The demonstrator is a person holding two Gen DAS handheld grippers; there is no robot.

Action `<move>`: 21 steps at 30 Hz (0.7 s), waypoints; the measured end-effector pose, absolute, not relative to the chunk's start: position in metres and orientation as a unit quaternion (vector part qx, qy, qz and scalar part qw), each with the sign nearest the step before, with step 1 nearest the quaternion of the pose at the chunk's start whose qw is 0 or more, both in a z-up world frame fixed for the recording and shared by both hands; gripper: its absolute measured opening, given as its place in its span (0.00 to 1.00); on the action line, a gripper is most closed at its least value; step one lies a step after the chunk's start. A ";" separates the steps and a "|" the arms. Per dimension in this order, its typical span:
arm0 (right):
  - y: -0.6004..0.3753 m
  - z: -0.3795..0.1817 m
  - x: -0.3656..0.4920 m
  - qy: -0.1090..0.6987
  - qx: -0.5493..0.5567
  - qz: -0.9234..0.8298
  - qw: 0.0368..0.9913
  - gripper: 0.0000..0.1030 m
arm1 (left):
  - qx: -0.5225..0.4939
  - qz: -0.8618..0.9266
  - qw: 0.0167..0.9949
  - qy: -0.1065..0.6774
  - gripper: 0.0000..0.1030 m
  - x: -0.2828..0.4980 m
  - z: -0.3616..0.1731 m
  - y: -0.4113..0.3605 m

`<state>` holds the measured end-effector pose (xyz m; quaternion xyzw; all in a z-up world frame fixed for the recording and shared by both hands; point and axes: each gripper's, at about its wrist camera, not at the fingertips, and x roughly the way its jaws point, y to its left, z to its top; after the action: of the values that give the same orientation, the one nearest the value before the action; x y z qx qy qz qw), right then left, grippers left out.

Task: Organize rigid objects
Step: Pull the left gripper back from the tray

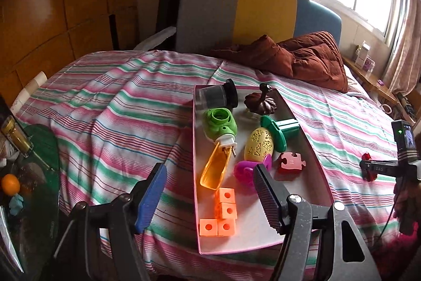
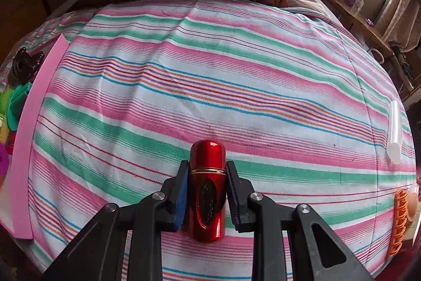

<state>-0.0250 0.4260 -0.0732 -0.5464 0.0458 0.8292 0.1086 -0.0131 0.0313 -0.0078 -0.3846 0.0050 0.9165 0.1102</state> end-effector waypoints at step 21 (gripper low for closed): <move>0.346 -0.069 -0.020 0.057 -0.506 0.860 0.018 0.25 | -0.391 0.918 0.072 -0.002 0.69 -0.004 -0.020 0.003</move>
<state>-0.0197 0.3456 -0.0691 -0.5063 0.0571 0.8603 0.0178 -0.0042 0.0026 -0.0197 -0.3905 -0.0022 0.9177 0.0724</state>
